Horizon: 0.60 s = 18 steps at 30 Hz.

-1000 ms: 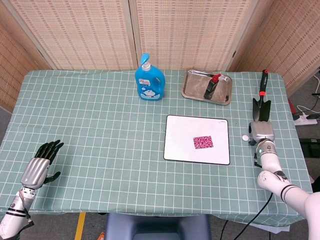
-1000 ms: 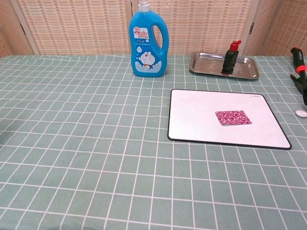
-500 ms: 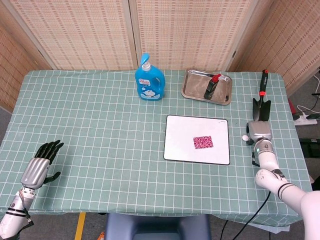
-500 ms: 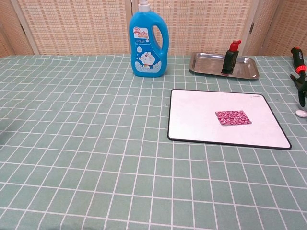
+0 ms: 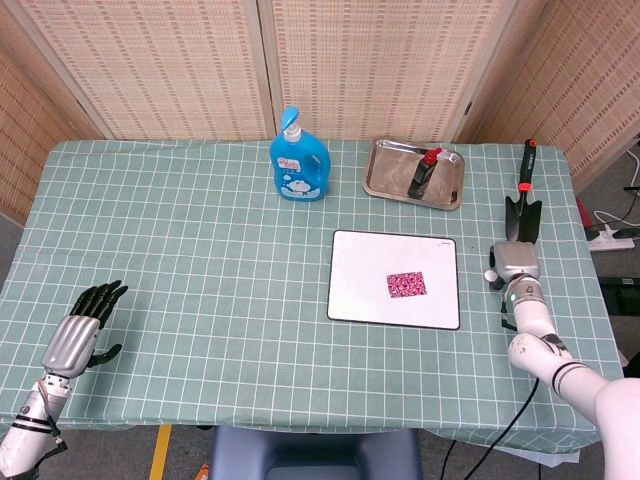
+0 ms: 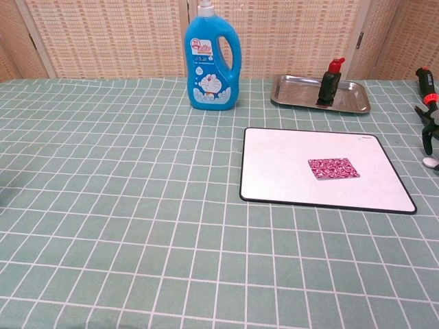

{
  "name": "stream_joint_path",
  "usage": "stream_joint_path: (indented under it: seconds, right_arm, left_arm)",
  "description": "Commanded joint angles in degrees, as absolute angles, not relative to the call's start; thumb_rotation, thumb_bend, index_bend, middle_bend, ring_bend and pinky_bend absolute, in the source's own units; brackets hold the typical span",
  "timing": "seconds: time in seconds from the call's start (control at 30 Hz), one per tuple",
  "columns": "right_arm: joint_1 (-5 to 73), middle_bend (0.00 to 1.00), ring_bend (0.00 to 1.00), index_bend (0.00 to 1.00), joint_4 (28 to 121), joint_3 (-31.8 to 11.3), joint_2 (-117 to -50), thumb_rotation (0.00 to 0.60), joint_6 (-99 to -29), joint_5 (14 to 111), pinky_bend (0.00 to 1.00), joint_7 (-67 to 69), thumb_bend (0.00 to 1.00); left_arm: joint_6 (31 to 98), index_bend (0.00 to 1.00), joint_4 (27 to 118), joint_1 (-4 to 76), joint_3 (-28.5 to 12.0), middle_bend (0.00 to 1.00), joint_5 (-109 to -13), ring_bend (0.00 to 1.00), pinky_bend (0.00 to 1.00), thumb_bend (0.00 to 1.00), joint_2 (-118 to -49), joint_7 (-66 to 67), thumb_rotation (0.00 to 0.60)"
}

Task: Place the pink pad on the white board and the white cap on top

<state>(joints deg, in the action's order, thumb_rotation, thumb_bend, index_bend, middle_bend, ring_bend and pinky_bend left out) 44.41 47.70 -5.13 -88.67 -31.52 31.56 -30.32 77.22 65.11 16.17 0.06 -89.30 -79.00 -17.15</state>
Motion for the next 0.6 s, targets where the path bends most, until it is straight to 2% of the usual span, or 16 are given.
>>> stream_joint_path:
  seconds: [0.03, 0.6]
  right_arm:
    - [44.61, 0.97, 0.83, 0.49, 47.16, -4.9, -89.03, 0.6, -31.03, 31.07, 0.75, -30.61, 0.22]
    - [45.35, 0.97, 0.83, 0.54, 46.11, -4.36, -89.5, 0.6, -29.98, 29.82, 0.75, -30.76, 0.23]
  left_arm:
    - [77.13, 0.0, 65.33, 16.22, 0.1, 0.0, -89.35, 0.0, 0.0, 0.18, -78.89, -17.57, 0.6]
    - [76.95, 0.0, 64.88, 16.34, 0.25, 0.0, -89.49, 0.0, 0.0, 0.18, -79.03, -17.99, 0.6]
